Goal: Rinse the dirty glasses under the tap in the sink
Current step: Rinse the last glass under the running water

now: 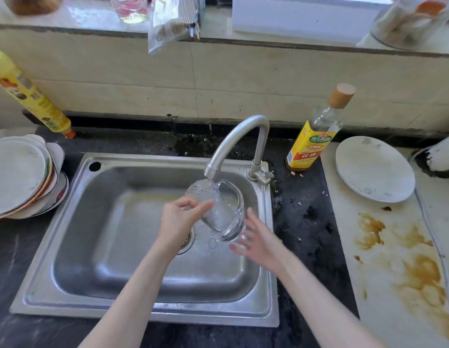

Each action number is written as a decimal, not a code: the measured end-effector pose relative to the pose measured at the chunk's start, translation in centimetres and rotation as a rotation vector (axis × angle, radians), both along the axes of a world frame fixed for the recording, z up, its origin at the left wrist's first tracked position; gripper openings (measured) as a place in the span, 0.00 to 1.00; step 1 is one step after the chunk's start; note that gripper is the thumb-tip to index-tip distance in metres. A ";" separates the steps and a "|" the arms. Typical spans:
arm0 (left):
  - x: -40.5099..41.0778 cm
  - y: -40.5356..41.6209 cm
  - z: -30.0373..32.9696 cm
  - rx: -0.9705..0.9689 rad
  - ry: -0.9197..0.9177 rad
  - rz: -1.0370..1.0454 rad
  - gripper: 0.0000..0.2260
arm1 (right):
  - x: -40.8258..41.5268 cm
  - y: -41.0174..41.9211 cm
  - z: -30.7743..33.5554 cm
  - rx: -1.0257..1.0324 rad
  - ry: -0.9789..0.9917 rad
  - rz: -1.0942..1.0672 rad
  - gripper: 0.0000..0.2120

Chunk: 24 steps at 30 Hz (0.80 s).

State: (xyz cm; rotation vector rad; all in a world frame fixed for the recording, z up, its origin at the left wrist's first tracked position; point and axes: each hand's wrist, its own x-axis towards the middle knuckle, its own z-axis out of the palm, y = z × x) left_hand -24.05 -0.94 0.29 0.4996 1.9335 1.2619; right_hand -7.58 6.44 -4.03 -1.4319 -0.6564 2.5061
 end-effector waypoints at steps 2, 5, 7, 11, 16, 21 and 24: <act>0.4 -0.3 -0.5 0.045 -0.234 0.123 0.12 | -0.5 -1.3 -0.2 -0.150 0.121 -0.134 0.28; 0.9 -0.7 -1.0 0.075 -0.399 0.173 0.09 | -1.3 -2.4 0.4 -0.215 0.205 -0.281 0.27; 1.2 -1.0 -1.4 0.096 -0.474 0.197 0.08 | -1.8 -2.5 0.8 -0.151 0.197 -0.326 0.17; 1.7 -1.8 -2.7 0.207 -0.720 0.213 0.12 | -2.2 -1.2 1.2 -0.002 0.183 -0.375 0.18; 1.9 -3.3 -3.1 0.066 -0.714 0.023 0.18 | -1.6 0.0 2.4 0.329 -0.059 -0.217 0.26; 0.8 -4.1 -1.7 -0.183 -0.120 -0.271 0.40 | -0.3 0.4 5.1 0.781 -0.263 0.125 0.32; 0.6 -3.7 -0.3 -0.068 0.133 -0.438 0.38 | 0.1 0.0 5.9 0.944 -0.312 0.319 0.39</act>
